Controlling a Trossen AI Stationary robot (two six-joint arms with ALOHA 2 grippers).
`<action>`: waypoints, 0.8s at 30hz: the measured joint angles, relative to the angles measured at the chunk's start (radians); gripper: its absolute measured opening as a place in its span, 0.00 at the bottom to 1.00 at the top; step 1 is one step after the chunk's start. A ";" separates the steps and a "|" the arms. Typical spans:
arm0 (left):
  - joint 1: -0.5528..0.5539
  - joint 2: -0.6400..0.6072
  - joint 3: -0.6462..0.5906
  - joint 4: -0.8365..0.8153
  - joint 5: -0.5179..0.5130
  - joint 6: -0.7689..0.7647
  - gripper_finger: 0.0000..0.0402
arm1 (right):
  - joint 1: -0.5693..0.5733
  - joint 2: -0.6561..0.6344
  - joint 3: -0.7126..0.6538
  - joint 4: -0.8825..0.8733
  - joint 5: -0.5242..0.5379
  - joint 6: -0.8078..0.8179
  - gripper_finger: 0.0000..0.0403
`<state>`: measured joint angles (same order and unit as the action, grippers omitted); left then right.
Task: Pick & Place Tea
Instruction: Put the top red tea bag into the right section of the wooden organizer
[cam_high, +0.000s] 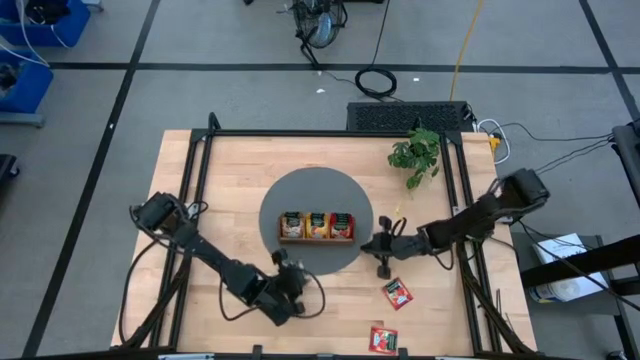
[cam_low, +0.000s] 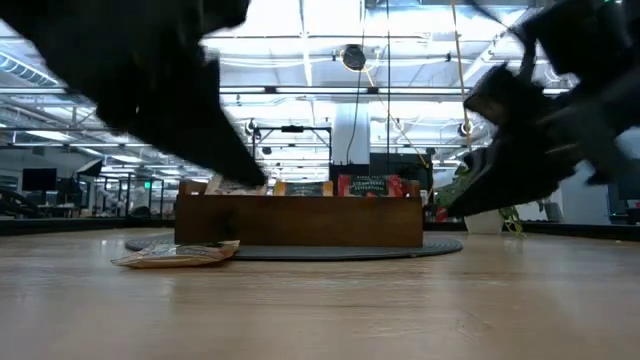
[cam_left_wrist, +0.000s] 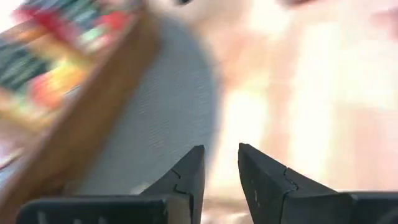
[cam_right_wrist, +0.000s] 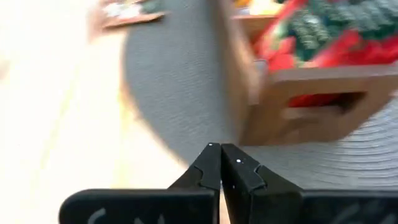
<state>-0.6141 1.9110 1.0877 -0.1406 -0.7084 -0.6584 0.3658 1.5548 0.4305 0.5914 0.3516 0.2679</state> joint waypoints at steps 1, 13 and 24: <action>-0.005 0.000 0.003 0.059 0.028 0.046 0.25 | 0.016 -0.026 0.013 -0.048 -0.016 -0.002 0.00; -0.010 -0.001 0.005 0.265 0.159 0.249 0.25 | 0.320 -0.241 0.238 -0.842 0.008 0.227 0.00; -0.008 -0.001 0.004 0.251 0.159 0.236 0.25 | 0.467 -0.200 0.242 -0.948 -0.144 0.545 0.00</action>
<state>-0.6224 1.9102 1.0920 0.1101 -0.5498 -0.4223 0.8332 1.3545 0.6725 -0.3566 0.2074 0.8129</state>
